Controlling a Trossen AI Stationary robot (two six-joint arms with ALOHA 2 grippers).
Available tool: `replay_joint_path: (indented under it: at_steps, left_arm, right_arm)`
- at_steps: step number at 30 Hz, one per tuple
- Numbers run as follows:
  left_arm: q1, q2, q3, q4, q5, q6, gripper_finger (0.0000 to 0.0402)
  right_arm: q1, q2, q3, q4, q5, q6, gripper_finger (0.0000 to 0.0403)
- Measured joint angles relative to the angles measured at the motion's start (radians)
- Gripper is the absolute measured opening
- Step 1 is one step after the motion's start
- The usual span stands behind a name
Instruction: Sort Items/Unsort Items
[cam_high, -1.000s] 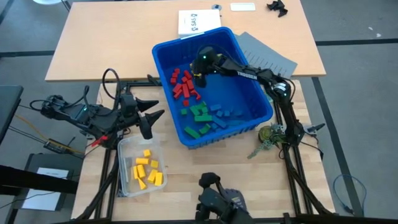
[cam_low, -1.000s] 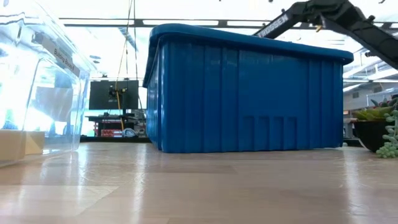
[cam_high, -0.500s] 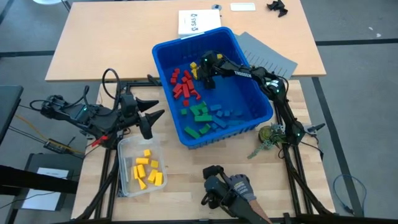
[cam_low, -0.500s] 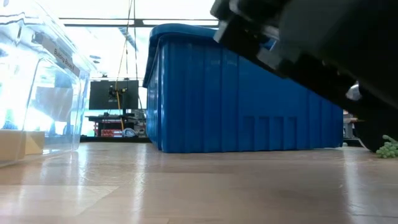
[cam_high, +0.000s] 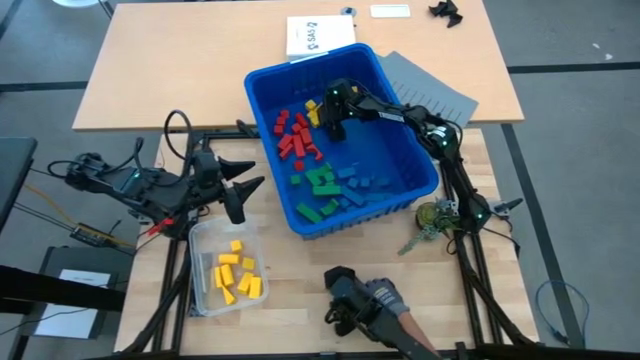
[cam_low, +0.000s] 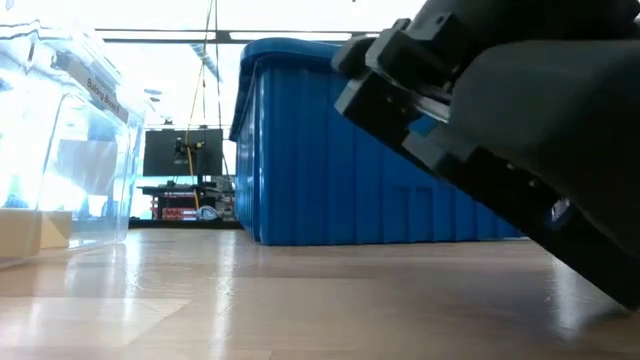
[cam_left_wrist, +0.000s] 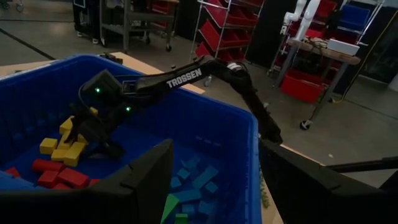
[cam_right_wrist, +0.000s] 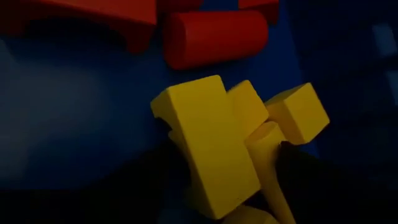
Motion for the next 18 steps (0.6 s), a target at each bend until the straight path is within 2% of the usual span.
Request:
replay_joint_path:
  at_steps: [13, 18]
  left_arm:
    - [0.000, 0.000, 0.000, 0.000, 0.000, 0.000, 0.0248]
    - [0.000, 0.000, 0.000, 0.000, 0.000, 0.000, 0.0248]
  right_arm:
    - [0.020, 0.002, -0.001, -0.066, 0.006, 0.020, 0.0151]
    - [0.023, 0.002, -0.002, -0.073, 0.006, 0.055, 0.0150]
